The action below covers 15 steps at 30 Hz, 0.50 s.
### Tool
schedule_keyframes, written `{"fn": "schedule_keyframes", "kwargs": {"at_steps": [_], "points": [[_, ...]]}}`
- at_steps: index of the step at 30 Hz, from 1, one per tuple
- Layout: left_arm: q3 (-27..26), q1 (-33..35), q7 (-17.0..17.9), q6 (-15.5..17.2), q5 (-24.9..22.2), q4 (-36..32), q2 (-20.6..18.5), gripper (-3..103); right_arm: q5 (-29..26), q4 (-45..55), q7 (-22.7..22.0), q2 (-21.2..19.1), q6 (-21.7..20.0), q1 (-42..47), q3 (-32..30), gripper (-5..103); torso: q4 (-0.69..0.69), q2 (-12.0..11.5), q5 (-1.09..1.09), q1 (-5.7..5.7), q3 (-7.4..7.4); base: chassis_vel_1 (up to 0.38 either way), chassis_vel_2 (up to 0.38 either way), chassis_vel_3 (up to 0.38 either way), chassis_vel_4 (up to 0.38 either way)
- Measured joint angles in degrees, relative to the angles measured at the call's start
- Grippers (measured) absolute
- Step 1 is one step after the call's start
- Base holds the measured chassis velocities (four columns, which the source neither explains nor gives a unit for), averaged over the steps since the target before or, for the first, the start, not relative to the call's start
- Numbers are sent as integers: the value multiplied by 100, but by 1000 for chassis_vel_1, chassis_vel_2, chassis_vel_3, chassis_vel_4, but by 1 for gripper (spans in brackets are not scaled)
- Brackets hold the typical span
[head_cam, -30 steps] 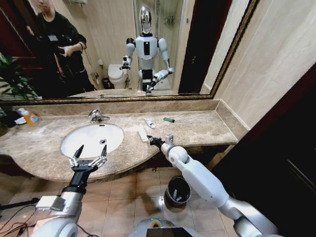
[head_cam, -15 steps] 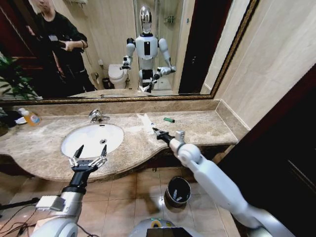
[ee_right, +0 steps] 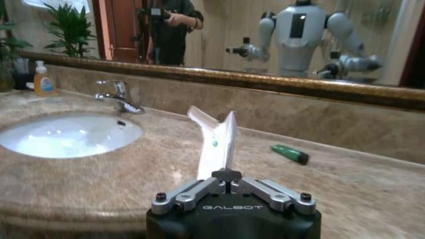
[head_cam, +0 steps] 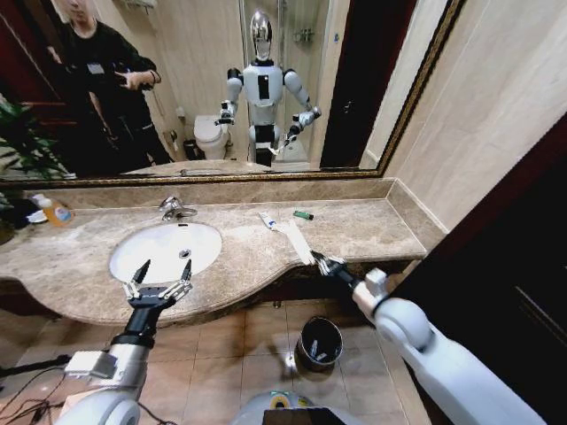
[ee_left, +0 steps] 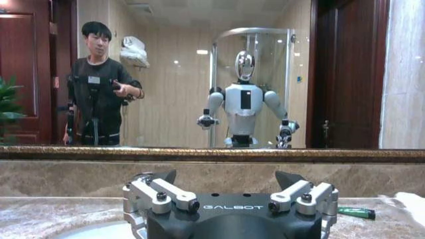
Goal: Pick up the trash from the sink and place it in the trash bin.
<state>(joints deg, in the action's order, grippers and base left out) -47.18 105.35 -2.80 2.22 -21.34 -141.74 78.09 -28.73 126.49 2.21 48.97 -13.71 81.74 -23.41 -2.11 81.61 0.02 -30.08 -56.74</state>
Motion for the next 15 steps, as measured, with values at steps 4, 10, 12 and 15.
{"fn": "schedule_keyframes", "kwargs": {"at_steps": [4, 10, 12, 15], "points": [[0, 0, 0, 0, 0, 0, 0, 100, 255, 29, 173, 140, 271, 671, -395, 0, 0, 0, 0, 0, 0, 0, 0, 0, 0], [0, -1, 0, 0, 0, 0, 0, 100, 655, -261, 434, 475, 920, 1818, -808, 0, 0, -1, -3, 0, 0, 0, 0, 0, 0], [0, 0, 0, 0, 0, 0, 0, 100, 694, -396, 519, 531, 1089, 1986, -825, 0, 0, -1, -3, 0, 0, 0, 0, 0, 0], [1, -1, 0, 0, 0, 0, 0, 100, 986, -955, 718, 705, 1592, 2129, -795, 0, 0, -1, -3, 0, 0, 0, 0, 0, 0]]}}
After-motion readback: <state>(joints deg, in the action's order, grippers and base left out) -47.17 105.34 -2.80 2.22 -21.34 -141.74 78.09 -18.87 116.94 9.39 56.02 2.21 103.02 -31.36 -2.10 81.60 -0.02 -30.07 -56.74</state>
